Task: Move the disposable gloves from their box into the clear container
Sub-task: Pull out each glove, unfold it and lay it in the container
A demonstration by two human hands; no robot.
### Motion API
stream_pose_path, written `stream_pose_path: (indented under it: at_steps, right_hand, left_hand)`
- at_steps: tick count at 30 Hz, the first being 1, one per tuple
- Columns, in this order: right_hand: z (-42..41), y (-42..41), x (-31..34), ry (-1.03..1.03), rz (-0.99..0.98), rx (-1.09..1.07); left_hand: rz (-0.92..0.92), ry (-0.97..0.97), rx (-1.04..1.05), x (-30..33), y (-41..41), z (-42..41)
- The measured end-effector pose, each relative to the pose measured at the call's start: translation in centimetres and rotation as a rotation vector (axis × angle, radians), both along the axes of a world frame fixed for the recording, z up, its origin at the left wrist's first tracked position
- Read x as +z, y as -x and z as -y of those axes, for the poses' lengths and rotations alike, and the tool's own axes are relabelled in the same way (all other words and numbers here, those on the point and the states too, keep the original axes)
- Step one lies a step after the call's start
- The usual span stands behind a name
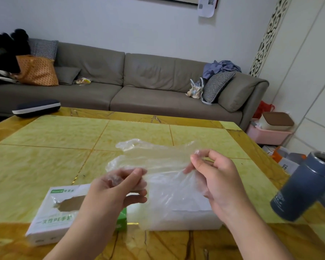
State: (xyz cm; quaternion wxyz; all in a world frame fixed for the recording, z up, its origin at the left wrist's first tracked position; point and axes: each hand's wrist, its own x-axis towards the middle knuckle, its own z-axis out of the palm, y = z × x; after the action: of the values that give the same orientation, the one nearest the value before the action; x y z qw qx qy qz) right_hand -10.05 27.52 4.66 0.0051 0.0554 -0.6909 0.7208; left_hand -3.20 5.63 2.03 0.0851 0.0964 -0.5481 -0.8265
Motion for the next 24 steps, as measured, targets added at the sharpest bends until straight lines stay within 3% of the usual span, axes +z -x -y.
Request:
stream_pose_path:
  at_steps: [9, 14, 18, 20, 21, 24]
  right_hand:
    - [-4.2, 2.1, 0.1, -0.061, 0.023, -0.263]
    - [-4.9, 2.9, -1.5, -0.229, 0.097, -0.267]
    - [-5.0, 3.3, -2.6, -0.479, 0.092, -0.298]
    - [-4.8, 3.4, -3.1, -0.63, 0.063, -0.295]
    - [-4.8, 3.3, -3.2, -0.702, 0.047, -0.287]
    - [-5.0, 3.0, -3.1, -0.879, 0.011, -0.28]
  left_hand:
    - [-0.065, 0.154, 0.095, 1.3, 0.6, -0.6]
    - [-0.123, 0.544, 0.19, 2.0, 0.4, -2.5]
    - [-0.34, 1.142, 0.405, 2.9, 0.2, -4.1]
    - [-0.46, 1.365, 0.262, 3.1, 0.8, -5.6]
    - [-0.432, 1.442, 0.12, 2.9, 1.3, -6.3]
    - [-0.126, 1.605, -0.197, 1.9, 3.4, -7.5]
